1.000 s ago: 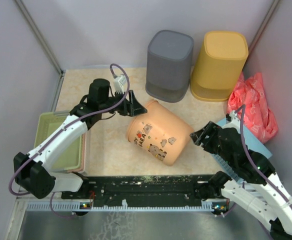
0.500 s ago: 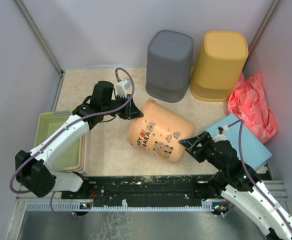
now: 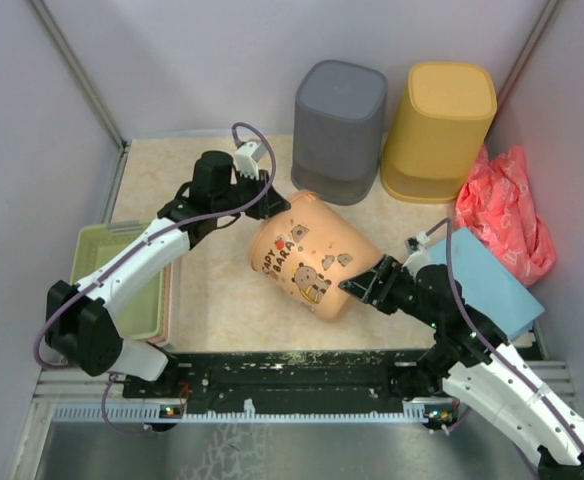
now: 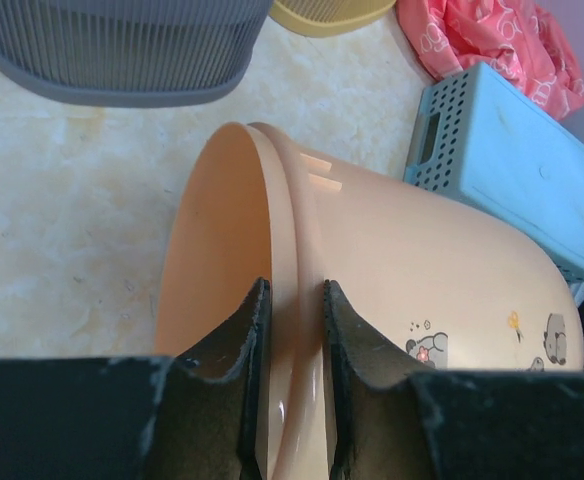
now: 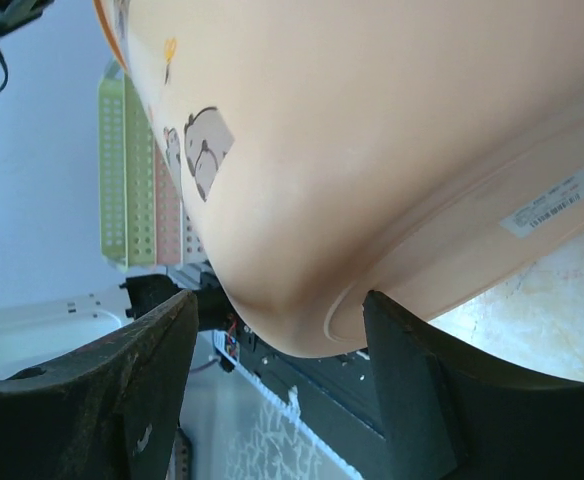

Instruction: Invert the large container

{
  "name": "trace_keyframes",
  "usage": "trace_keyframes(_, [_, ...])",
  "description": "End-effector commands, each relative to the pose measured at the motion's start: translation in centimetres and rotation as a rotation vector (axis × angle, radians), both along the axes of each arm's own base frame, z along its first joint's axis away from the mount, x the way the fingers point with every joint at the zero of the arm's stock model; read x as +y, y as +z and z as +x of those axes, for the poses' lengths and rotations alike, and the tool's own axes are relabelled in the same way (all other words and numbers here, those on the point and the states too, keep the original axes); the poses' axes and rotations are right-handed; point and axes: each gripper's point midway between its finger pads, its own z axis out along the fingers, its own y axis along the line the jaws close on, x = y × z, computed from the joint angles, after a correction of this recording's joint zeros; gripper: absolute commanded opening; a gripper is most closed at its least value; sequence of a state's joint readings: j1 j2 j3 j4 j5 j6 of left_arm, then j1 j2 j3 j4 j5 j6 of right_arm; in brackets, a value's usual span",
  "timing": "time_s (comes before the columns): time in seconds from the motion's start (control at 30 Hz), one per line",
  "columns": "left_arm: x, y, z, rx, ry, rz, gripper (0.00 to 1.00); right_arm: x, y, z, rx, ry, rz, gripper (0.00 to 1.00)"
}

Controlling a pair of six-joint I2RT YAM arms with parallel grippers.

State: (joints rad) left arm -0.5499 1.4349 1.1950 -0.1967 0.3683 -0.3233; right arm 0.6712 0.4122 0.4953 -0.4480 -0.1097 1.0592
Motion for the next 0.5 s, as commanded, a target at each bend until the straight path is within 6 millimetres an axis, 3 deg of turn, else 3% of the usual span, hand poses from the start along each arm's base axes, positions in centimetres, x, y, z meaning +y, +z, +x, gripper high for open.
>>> trace_keyframes(0.0, [-0.8,-6.3,-4.0,0.212,-0.076,0.118,0.15,2.0,14.9,-0.3,-0.419,0.113,0.299,0.67])
trace_keyframes(0.47, [-1.2,-8.4,-2.0,0.215,0.009,0.105,0.16,2.7,18.8,1.3,-0.537,0.092,0.323,0.67])
